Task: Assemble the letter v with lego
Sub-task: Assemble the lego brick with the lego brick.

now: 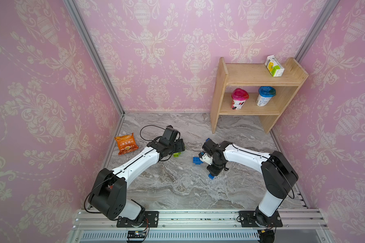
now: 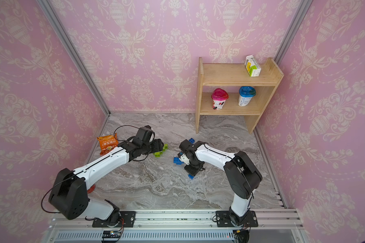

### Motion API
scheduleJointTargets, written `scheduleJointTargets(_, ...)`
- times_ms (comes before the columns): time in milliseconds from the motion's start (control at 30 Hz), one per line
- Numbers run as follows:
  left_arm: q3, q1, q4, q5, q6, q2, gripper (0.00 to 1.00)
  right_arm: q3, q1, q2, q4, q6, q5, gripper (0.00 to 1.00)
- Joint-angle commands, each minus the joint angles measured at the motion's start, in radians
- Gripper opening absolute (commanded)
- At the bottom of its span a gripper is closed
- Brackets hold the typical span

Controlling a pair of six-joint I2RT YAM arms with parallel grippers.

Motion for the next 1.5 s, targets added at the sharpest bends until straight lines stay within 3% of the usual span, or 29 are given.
scheduleJointTargets(0,-0.02,0.006,0.006,0.002,-0.004,-0.027,0.7,-0.067,0.003,0.09,-0.017,0.021,0.027,0.01)
scheduleJointTargets(300,-0.028,0.006,0.017,0.007,-0.008,-0.025,0.7,-0.093,0.016,-0.002,-0.013,0.066,0.062,0.0)
scheduleJointTargets(567,-0.028,0.006,0.01,0.002,-0.004,-0.029,0.7,-0.059,0.049,0.06,-0.05,0.152,0.101,0.0)
scheduleJointTargets(800,-0.017,0.006,0.018,0.015,0.003,-0.011,0.7,-0.037,0.126,0.035,-0.038,0.377,0.016,0.0)
scheduleJointTargets(1033,-0.016,0.006,0.029,0.034,-0.003,-0.003,0.69,0.043,0.159,0.019,-0.059,0.589,0.038,0.0)
scheduleJointTargets(1233,-0.033,0.006,0.034,0.025,-0.004,-0.03,0.69,-0.054,0.128,-0.079,0.042,0.473,0.03,0.0)
scheduleJointTargets(1467,-0.04,0.005,0.04,0.023,-0.014,-0.038,0.69,-0.06,0.126,-0.077,0.045,0.337,0.032,0.0)
